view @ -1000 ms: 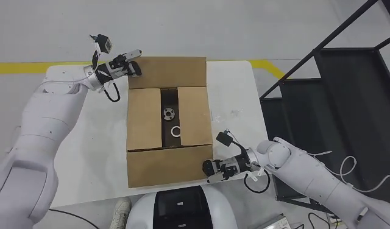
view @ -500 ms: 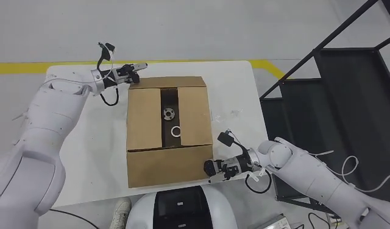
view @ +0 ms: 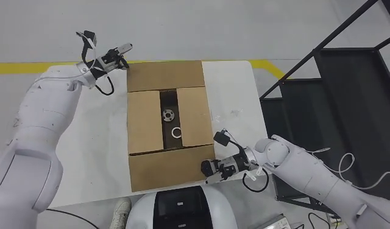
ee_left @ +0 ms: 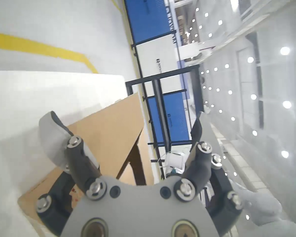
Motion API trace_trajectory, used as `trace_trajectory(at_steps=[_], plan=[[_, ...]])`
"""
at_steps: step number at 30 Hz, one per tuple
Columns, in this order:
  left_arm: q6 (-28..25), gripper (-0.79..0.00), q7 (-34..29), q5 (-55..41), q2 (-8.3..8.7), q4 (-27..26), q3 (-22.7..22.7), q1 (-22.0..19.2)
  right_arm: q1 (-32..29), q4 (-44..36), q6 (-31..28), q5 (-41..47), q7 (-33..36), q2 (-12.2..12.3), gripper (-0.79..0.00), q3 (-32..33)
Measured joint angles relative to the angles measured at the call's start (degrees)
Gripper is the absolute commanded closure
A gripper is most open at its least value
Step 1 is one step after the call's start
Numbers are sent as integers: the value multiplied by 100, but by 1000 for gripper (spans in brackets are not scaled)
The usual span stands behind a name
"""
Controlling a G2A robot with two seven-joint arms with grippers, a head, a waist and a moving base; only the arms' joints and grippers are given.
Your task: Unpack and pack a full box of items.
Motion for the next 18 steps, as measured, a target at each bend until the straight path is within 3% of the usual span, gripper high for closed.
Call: trace_trajectory(at_steps=[4,8,12,18], plan=[[-125,-785,-728,-618,214,-59,-422,112,55,-376,117,364,105,63,-785,210],[236,-785,-1085,-865,529,-529,-791,479,150,-741,466,504,-10,99,-785,497],[536,-785,-1383,-844,929,-1230,-1219,1132,376,-1127,1439,-291,-749,42,-785,662],[835,-785,-1679,-888,1415,-2319,-1977,2138,748,-1374,2572,-829,-1532,-276,-785,205]])
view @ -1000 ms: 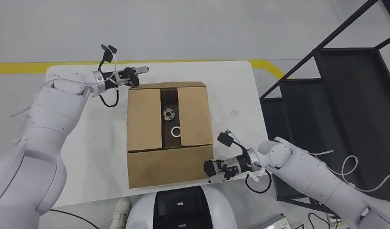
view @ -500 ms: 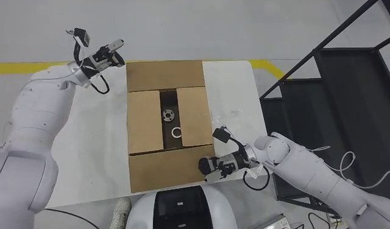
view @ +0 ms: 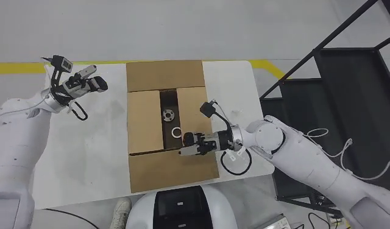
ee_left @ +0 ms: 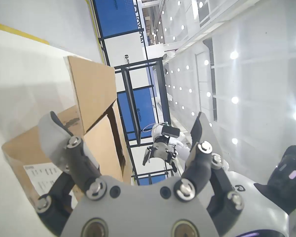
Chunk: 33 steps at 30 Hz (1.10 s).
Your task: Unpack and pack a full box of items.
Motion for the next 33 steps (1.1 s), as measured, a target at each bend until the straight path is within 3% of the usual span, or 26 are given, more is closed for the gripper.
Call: trace_trajectory(at_steps=[9,15,20,23,27,33], plan=[[597,-785,-599,-480,417,-1263,-1103,1182,713,803,607,-300,-727,-675,-785,-836],[1059,-785,-1062,-371,592,-1981,-1559,1715,1095,1338,929,-513,-1063,-1104,-785,-1222],[1343,-785,-1342,-193,705,-2508,-1862,2044,1259,1723,920,-393,-958,-1411,-785,-1469],[1426,-785,-1425,-182,741,-2739,-1974,2158,1305,1850,709,-118,-724,-1593,-785,-1589],[1637,-785,-1438,-644,769,-2957,-2032,2249,1414,1827,-145,165,-164,-1792,-785,-1658],[2001,-785,-1436,-1522,875,-3340,-2217,2458,1520,1699,-864,8,-153,-2059,-785,-1736]])
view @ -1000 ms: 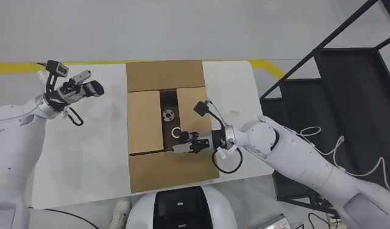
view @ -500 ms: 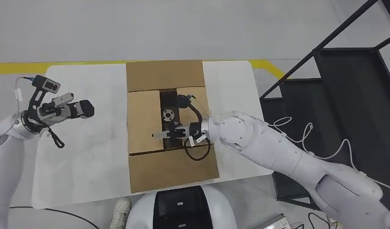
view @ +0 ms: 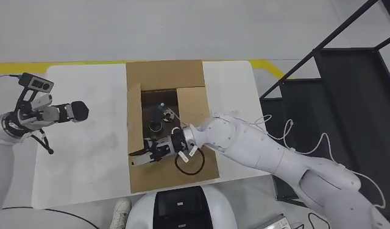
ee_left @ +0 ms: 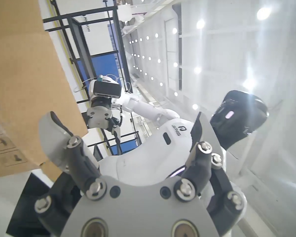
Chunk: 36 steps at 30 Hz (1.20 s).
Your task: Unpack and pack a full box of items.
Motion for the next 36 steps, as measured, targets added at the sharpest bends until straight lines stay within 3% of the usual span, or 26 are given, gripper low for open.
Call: trace_trajectory(at_steps=[8,15,18,21,25,29,36], plan=[[348,-785,0,-383,201,-491,-161,319,209,410,-178,-466,-418,-596,-785,-418],[858,-785,0,-51,413,-873,175,333,358,1201,-92,-763,-752,-1138,-785,-641],[1002,-785,0,319,497,-817,440,196,350,1456,-127,-792,-813,-1274,-785,-635],[1127,-785,2,928,539,-428,665,-72,327,1641,-204,-798,-819,-1352,-785,-574],[1186,-785,219,1479,518,2,894,-387,292,1775,-321,-946,-751,-1322,-785,-401],[1259,-785,268,1719,511,199,1037,-555,69,1626,-224,-1197,-724,-1120,-785,-77],[993,-785,500,1985,435,423,1308,-623,-727,818,-291,-982,-187,-401,-785,1163]])
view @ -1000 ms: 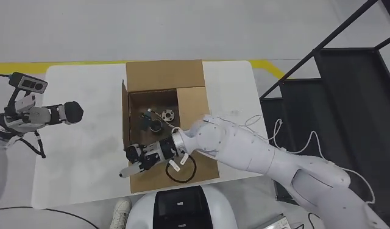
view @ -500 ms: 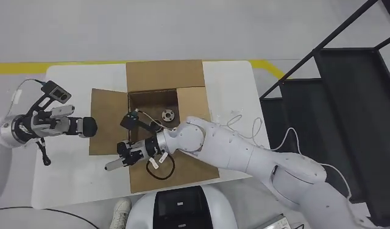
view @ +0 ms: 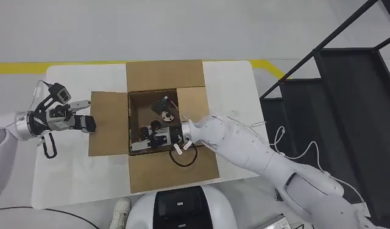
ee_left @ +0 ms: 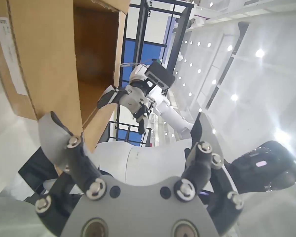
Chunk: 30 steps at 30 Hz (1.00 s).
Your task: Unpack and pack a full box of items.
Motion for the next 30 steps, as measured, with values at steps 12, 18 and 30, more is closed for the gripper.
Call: trace_trajectory(at_steps=[12,18,30], plan=[[-822,-785,1346,-27,-424,702,1003,-372,-2455,-2458,339,156,1074,1081,-785,2785],[-887,-785,1664,-358,-752,1285,1658,-742,-3281,-2915,265,252,1170,1284,-785,3753],[-1113,-785,1325,-404,-1007,2006,1927,-1264,-3925,-2911,47,593,1350,1420,-785,4426]])
